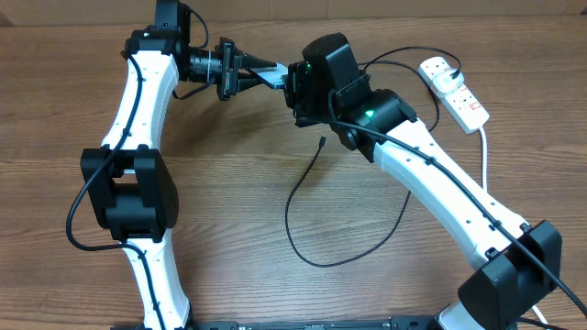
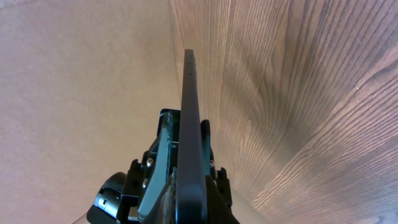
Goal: Plug charger to phone and switch on socket
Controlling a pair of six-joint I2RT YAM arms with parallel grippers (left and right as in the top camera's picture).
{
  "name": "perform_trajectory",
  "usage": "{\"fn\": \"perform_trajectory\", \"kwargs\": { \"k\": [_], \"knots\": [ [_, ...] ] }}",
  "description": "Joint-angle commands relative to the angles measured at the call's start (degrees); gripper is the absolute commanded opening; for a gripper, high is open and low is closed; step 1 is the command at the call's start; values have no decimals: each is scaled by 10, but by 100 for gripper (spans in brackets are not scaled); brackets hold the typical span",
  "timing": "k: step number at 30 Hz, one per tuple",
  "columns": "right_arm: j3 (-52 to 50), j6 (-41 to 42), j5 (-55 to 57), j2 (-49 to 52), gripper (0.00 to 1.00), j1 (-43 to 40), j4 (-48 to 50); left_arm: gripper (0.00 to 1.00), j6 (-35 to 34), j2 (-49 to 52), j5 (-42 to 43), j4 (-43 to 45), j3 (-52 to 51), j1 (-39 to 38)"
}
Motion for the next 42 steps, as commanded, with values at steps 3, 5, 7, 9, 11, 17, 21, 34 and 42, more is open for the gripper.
{"fn": "perform_trajectory", "kwargs": {
  "k": [3,5,7,9,11,17,21,34,42],
  "knots": [
    [8,3,2,-24,6,9,9,4,-14,-17,13,-2,9,-4],
    [8,2,-4,-24,6,11,9,4,-15,-17,13,-2,9,-4],
    [8,2,-6,-24,6,14,9,4,-16,-17,13,-1,9,-4],
    [8,-5,-7,-24,9,17,9,4,-15,-17,13,-1,9,-4],
    [8,-40,-8,-24,23,17,8,4,-13,-17,12,0,9,-4],
    [8,-200,-8,-24,57,17,-20,4,24,-17,-28,9,9,4],
    [8,-299,-25,-24,65,13,-82,4,68,-17,-73,9,9,18],
    [8,-684,-185,-25,79,-12,-174,4,355,-17,-312,-69,9,65],
    [1,-705,-22,-23,100,-16,-264,4,474,-17,-428,-112,9,64]
  ]
}}
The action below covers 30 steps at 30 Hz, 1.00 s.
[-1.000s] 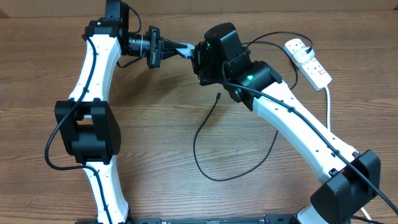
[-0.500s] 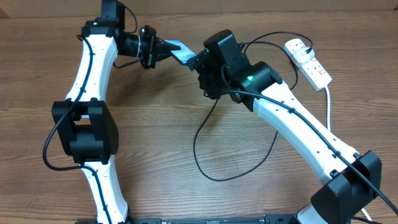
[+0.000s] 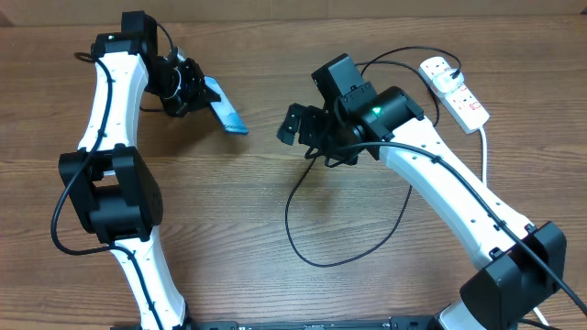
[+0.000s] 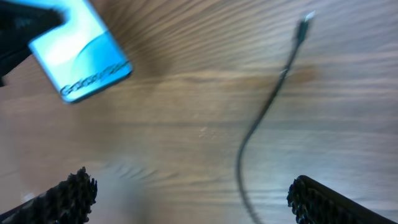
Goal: Plug charger to phone and switch on socket
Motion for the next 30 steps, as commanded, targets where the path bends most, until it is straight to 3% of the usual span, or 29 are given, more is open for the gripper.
{"fn": "perform_trajectory", "kwargs": {
  "k": [1,9,10,13,16,19,23,30],
  "knots": [
    [-4,-26,77,-19,100,1,9,4,83,-17,-25,-1,9,-5],
    [-38,8,122,46,80,1,38,4,146,-17,11,-5,9,-5],
    [-38,8,122,68,73,1,51,4,153,-17,24,-10,9,-5],
    [-38,8,122,102,64,1,75,4,194,-17,89,-14,9,-5],
    [-38,8,123,127,62,1,94,4,221,-17,138,-21,9,-5],
    [-38,8,132,162,56,1,122,4,238,-17,140,-33,9,-5],
    [-38,8,146,195,54,1,146,4,282,-17,139,-59,9,-5],
    [-38,8,200,204,51,-15,160,4,300,-17,139,-82,9,-5]
  ]
}}
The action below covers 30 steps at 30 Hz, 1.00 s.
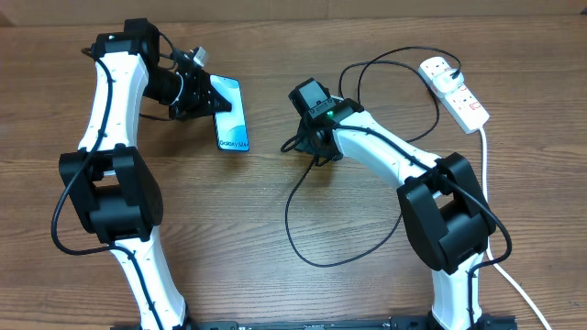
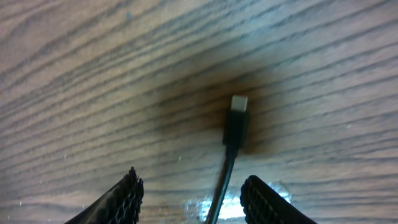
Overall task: Plug charger to phone and switch on socket
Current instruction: 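Lower the right gripper onto the black cable's USB-C plug and grasp it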
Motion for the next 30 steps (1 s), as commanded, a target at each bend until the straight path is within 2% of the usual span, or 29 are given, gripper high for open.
{"fn": "perform_trajectory", "kwargs": {
  "k": [1,30],
  "knots": [
    [-2,1,28,0,51,-16,4,4,25,-17,28,-2,9,-4],
    [-2,0,18,19,51,-17,11,4,25,-17,30,0,9,-4]
  ]
}}
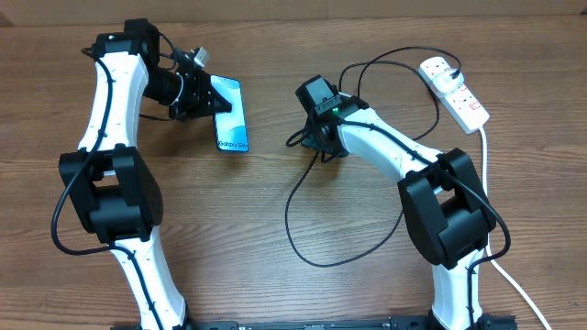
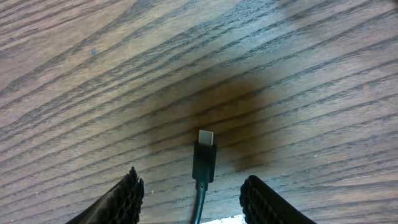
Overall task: Plug charger to phone and switch on socket
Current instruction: 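Lower the right gripper onto the black cable's USB-C plug and grasp it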
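Note:
A blue phone (image 1: 232, 119) sits screen-up at the table's far left, and my left gripper (image 1: 204, 93) is shut on its top end. The black charger cable (image 1: 295, 197) loops across the middle of the table. Its plug (image 2: 204, 158) lies flat on the wood. My right gripper (image 2: 193, 208) hangs low over it and is open, one finger on each side of the cable just behind the plug, touching neither. In the overhead view the right gripper (image 1: 316, 139) hides the plug. The white socket strip (image 1: 454, 88) lies at the far right.
A white lead (image 1: 500, 247) runs from the socket strip down the right edge of the table. The black cable's far end curls back past the right arm towards the strip. Bare wood lies between the phone and the plug.
The right gripper has shifted a little, so the plug now lies nearer its jaws and more centred between the fingers. The left gripper and phone have not moved.
First the phone was in the air between both grippers at the back of the table. Then the left gripper alone held it off to the left, with the right gripper open above the cable. After that the phone was low at the far left and the right gripper straddled the plug, as now.

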Controlling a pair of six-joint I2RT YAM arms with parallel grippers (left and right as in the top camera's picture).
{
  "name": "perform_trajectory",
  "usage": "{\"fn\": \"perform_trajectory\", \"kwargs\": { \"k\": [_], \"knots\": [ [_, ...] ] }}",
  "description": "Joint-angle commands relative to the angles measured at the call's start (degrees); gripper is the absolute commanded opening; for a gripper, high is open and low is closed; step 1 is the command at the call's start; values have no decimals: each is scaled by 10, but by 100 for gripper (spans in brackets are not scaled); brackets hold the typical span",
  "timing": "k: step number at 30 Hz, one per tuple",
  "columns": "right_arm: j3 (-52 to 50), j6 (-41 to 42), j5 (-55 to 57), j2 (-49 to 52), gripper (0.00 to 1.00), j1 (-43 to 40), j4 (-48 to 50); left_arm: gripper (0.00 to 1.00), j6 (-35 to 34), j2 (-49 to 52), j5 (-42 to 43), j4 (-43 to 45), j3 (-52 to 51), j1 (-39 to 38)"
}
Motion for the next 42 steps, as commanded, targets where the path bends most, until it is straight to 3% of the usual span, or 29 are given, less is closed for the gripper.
{"fn": "perform_trajectory", "kwargs": {
  "k": [1,11,30,42],
  "knots": [
    [-2,0,0,8,50,0,4,4,13,-17,33,0,9,-4],
    [-2,0,0,14,38,1,5,4,13,-17,33,0,9,-4],
    [-2,15,28,27,26,1,-24,4,13,-17,33,2,9,-4],
    [-2,15,7,27,8,1,-24,4,6,-17,33,2,9,-4]
  ]
}}
